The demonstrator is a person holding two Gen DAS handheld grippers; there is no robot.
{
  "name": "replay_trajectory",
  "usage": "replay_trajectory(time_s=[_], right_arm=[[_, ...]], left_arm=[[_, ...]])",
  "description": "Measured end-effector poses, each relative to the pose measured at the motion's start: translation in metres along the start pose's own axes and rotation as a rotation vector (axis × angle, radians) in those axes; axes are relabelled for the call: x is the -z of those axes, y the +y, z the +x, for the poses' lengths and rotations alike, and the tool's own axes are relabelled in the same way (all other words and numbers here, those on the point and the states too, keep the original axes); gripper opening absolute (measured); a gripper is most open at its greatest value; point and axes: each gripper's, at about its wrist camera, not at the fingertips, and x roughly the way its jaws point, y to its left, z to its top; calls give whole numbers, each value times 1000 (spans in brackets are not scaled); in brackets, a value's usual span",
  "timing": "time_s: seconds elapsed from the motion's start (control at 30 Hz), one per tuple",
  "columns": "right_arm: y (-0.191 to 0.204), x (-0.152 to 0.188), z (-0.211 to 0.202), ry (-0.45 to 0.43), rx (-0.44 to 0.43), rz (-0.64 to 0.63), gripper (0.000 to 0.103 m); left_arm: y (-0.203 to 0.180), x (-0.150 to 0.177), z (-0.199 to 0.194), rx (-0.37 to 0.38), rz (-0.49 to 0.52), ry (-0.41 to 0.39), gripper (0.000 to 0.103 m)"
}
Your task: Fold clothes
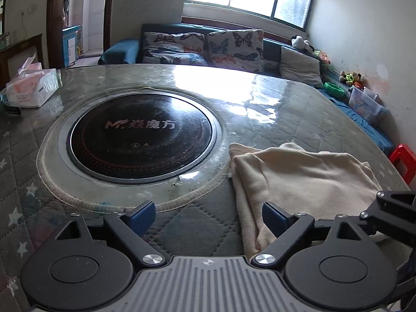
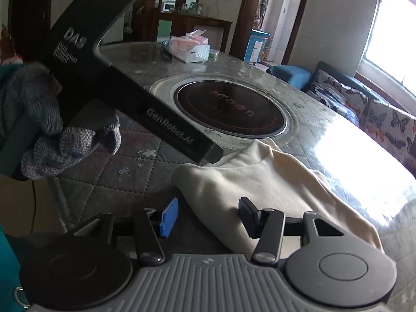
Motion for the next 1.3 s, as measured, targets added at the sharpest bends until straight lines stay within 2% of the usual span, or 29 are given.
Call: replay_trajectory(time_s=[0.1,0.33,0.43,0.47,0.6,0.83,0.97,1.03,1.07,1.1,1.17,1.2,1.3], right_arm=[[5,-3,6,11,16,-29,52],[12,-5,18,26,57,-85,49],[13,-5,20,21,72,-96,41],[12,-5,20,18,75,-94,35],[3,-7,15,-7,62,-44,19],[-22,-12,-8,-81,8,120,16],[-30,-12,-21,-115,-11,172,15],[-31,-9,-27,-129,-22,189,15],[-32,-8,-30,-135,-29,196,15],[-31,-6,-32,-138,-38,198,15],[-31,-1,-34,-136,-56,207,16],[-32,1,-34,-133,-64,212,17],[-42,11,-40,-137,-72,268,24]], left_arm=[[5,-2,0,3,-24,3,95],[16,-6,0,43,-121,30,95],[18,-8,1,78,-181,54,95],[18,-8,2,88,-200,62,95],[17,-12,4,122,-263,90,95],[15,-17,17,199,-429,159,94],[10,-18,27,256,-499,181,82],[8,-18,32,284,-527,191,70],[8,-18,35,299,-547,200,57],[9,-16,39,314,-574,214,40],[11,-11,45,327,-604,235,23],[12,-10,46,325,-604,235,19],[11,-10,44,325,-580,229,18]])
